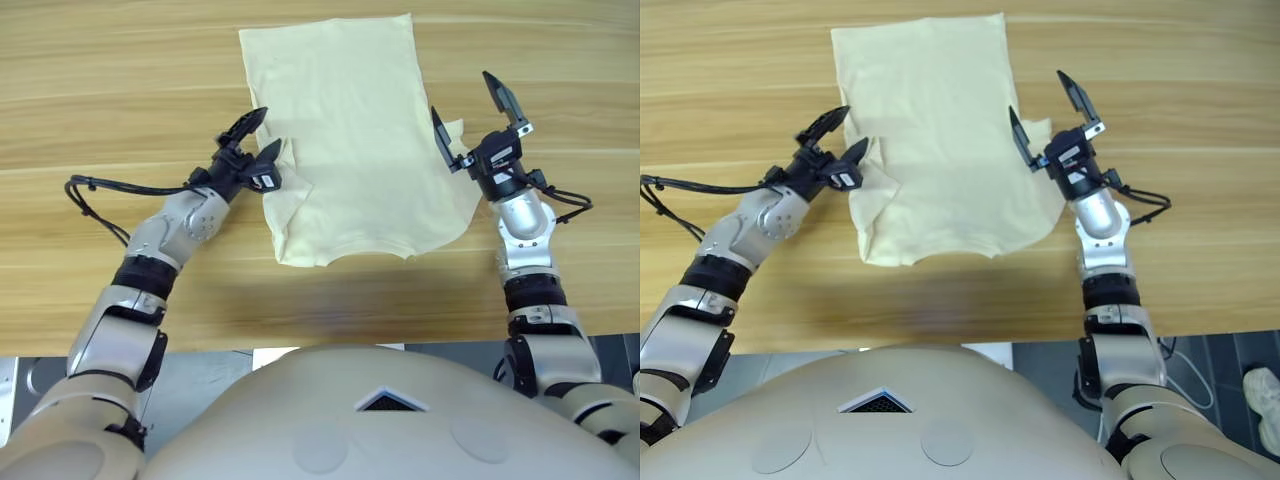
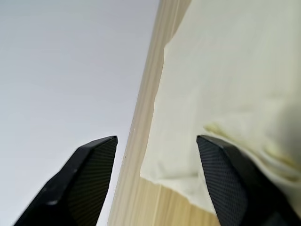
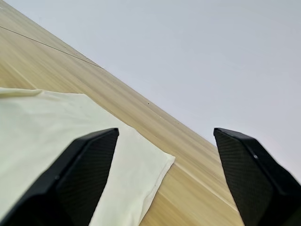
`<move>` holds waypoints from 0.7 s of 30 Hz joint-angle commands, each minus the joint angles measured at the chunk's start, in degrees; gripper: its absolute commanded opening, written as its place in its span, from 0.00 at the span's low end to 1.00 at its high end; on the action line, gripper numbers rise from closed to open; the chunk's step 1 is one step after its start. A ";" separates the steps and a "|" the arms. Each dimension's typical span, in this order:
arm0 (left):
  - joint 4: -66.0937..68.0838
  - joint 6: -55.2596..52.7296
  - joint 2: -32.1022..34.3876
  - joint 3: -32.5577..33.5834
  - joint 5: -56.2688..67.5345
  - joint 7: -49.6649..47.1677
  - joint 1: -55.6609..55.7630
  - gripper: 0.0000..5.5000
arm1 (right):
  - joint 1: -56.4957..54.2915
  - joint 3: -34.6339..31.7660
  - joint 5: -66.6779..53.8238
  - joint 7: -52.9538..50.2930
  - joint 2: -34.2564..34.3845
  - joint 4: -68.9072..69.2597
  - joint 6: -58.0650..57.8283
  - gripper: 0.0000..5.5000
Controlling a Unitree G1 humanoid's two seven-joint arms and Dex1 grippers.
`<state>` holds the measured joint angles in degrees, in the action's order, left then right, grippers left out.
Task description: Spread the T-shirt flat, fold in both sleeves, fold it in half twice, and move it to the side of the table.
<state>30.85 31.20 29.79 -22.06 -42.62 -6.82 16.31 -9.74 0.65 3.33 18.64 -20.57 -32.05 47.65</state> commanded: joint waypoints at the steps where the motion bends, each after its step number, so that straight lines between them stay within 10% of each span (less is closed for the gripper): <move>1: 3.36 0.69 -1.07 -1.57 -0.92 -0.51 3.78 0.57 | -1.39 0.12 -0.16 -0.44 0.65 -0.93 0.09 0.68; 10: 10.74 3.51 -2.47 -2.95 -0.60 -4.46 6.59 0.57 | -1.76 -0.98 -0.20 -0.92 0.18 -0.47 -0.01 0.68; 21: -18.58 15.26 5.10 14.17 26.55 -1.56 -16.95 0.57 | -0.20 -3.55 -0.28 -1.73 -2.79 0.14 -1.17 0.68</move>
<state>14.00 48.20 33.06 -8.87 -18.46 -12.23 3.08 -10.66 -1.94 3.21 17.22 -21.77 -31.92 47.38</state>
